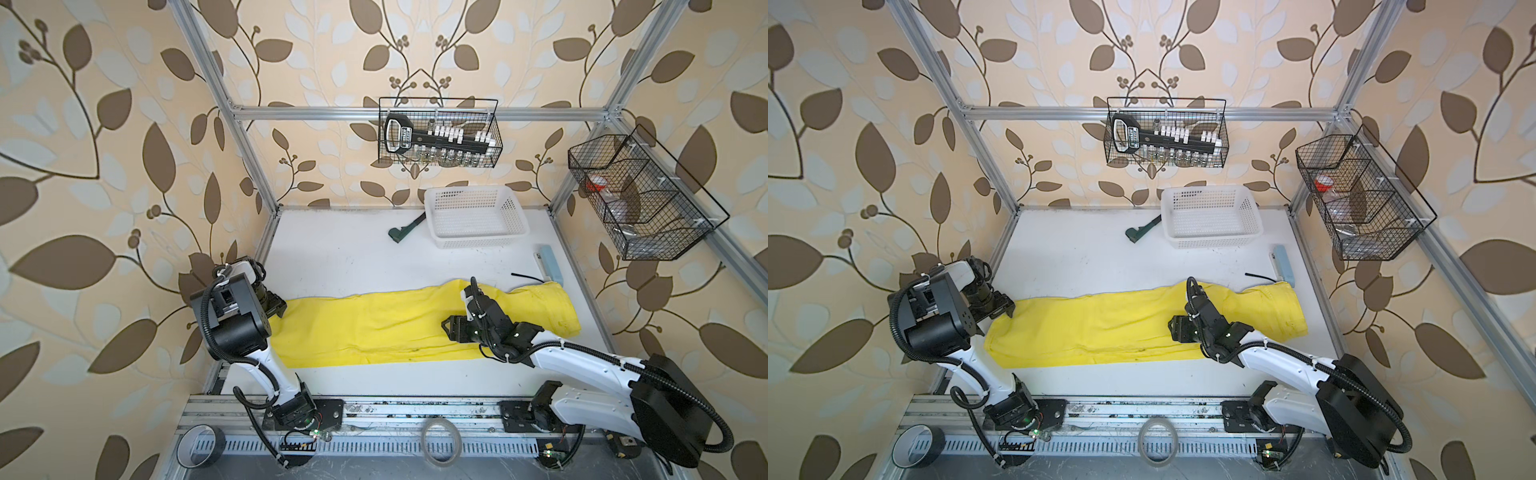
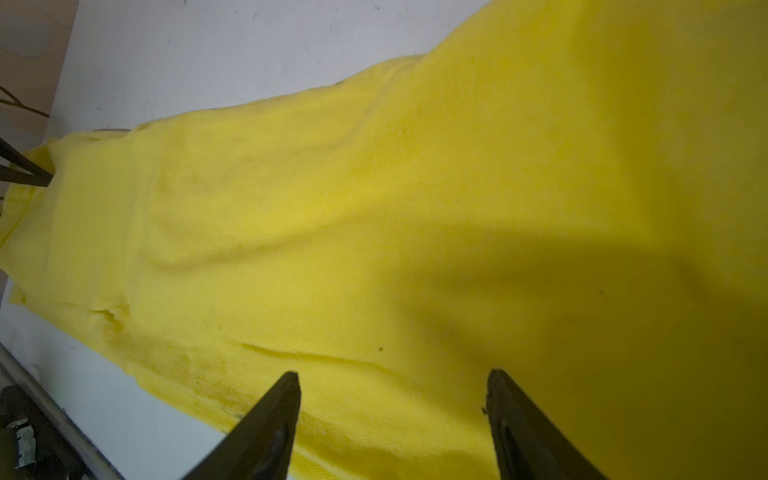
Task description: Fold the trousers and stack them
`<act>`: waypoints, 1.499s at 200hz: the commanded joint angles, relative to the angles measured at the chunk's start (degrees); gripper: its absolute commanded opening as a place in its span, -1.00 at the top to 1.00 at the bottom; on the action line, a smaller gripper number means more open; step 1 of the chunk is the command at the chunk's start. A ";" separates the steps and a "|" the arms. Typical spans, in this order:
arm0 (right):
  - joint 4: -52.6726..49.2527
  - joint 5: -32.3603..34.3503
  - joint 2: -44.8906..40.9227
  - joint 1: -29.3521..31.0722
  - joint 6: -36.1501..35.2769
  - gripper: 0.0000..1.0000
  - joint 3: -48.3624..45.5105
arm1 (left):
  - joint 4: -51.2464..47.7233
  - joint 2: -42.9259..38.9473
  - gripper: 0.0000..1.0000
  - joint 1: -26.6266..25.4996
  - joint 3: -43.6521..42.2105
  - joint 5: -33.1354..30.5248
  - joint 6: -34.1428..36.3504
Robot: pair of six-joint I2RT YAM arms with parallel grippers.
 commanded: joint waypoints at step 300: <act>6.38 -0.12 7.48 1.52 3.14 -0.44 -0.61 | -17.23 -17.00 1.00 1.05 18.14 2.61 -2.15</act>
